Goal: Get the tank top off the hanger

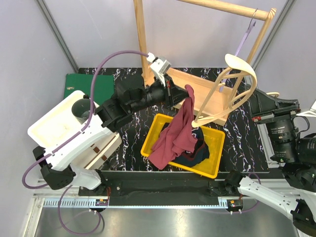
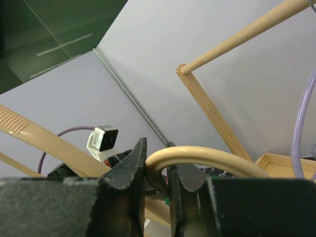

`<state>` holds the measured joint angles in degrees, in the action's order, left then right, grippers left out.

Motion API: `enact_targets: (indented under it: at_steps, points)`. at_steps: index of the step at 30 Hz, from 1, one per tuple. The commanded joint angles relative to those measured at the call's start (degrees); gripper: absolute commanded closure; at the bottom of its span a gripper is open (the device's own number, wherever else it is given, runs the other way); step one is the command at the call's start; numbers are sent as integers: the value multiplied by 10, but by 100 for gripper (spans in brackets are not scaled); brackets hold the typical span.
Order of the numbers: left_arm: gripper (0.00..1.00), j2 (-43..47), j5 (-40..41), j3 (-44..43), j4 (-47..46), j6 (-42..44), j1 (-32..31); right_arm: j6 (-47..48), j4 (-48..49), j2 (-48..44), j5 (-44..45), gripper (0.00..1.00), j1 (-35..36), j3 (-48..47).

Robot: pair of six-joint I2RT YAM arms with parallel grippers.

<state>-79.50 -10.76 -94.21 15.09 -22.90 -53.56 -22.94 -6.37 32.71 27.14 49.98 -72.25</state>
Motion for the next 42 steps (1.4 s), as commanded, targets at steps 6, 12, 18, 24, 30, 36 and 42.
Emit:
enact_targets:
  at_steps: [6, 12, 18, 24, 30, 36, 42]
  points:
    - [100, 126, 35, 321, -119, -83, -8, -4, 7, -3, 12, 100, -2, 9]
    - [95, 165, 56, 440, -126, -117, -21, -12, 7, 21, -7, 100, -2, 11]
    - [47, 225, 51, 477, -123, -107, -28, -12, 7, 43, -52, 100, -2, 3]
    - [27, 313, 0, 488, -100, -71, -29, 9, -11, 46, -119, 100, -2, -8]
    - [25, 402, -45, 479, -71, -115, -29, 117, -33, 53, -247, 100, -1, -2]
    - [21, 500, 56, 439, 65, -131, -29, 217, -100, 69, -386, 100, -1, -9]
    - [11, 571, 102, 351, 119, -121, -29, 275, -158, 122, -435, 100, -2, -13]
